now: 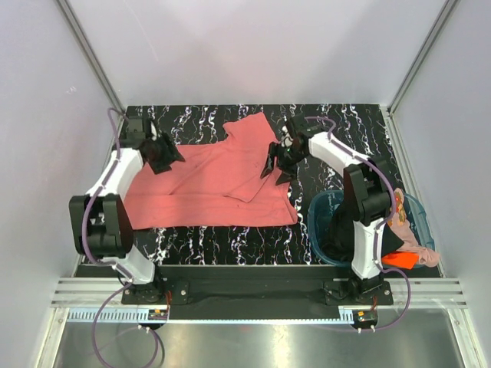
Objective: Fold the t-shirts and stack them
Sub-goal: Fold the tshirt
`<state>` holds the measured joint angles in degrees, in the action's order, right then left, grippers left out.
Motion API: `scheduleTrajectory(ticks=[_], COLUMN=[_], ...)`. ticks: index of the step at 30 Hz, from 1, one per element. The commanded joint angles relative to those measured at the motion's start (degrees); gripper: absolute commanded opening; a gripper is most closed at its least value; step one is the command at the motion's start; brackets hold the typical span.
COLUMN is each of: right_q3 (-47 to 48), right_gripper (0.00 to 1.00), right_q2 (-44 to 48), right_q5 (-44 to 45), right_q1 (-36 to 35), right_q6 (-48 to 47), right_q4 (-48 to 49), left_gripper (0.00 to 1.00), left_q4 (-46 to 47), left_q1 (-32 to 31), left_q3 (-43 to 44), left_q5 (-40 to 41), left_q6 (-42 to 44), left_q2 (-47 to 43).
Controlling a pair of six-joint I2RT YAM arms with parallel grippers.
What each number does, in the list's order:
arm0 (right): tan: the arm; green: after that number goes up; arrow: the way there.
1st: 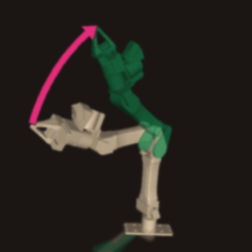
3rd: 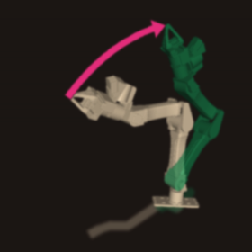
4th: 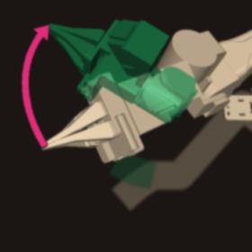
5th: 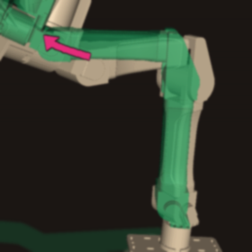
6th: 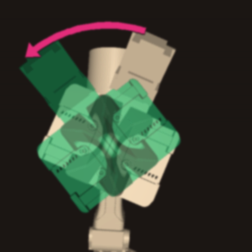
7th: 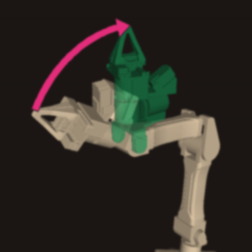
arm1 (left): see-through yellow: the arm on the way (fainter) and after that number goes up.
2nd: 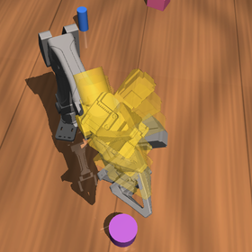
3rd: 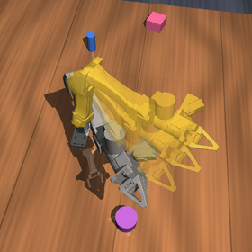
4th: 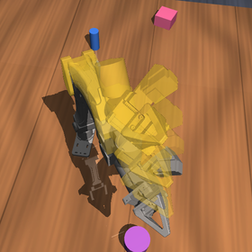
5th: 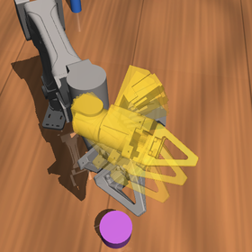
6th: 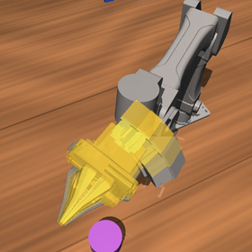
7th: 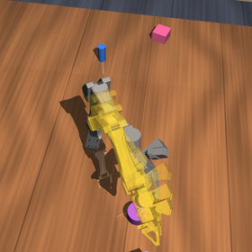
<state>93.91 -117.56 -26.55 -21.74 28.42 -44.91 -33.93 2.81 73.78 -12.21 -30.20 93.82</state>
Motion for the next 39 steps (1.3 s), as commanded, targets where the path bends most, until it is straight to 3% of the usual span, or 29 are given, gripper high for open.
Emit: scheduleTrajectory(ticks=[1, 5, 11, 18, 33, 39], right_q3=[-3.9, -6.5, -7.2, -9.4, -9.8, -8.3], right_gripper=[0.7, 0.69, 0.58, 0.52, 0.52, 0.45], right_q2=[2.5, 1.2, -0.3, -0.3, -5.4, -7.2], right_q5=[-6.1, -6.2, -5.5, -4.9, -6.8, -7.0], right_q1=[-3.2, -5.6, -7.0, -7.6, -8.7, -8.6], right_q6=[6.4, 9.4, 11.2, 11.6, 14.8, 15.4], right_q4=[10.7, 14.2, 16.3, 16.5, 21.3, 22.1], left_gripper=[0.61, 0.61, 0.62, 0.61, 0.61, 0.61], left_q4=[-0.8, -2.3, -4.9, -4.9, -5.3, -5.8], left_q1=[-1.5, -2.5, -2.5, -2.5, -1.9, -1.2], left_q3=[-7.5, -13.7, -15.8, -15.9, -13.7, -13.7], left_q5=[0.0, -2.1, -1.8, -1.8, -2.6, -2.6], left_q6=[1.0, 1.2, 5.0, 5.3, 6.2, 7.1], left_q2=[-6.6, -14.0, -18.6, -17.8, -14.8, -15.0])
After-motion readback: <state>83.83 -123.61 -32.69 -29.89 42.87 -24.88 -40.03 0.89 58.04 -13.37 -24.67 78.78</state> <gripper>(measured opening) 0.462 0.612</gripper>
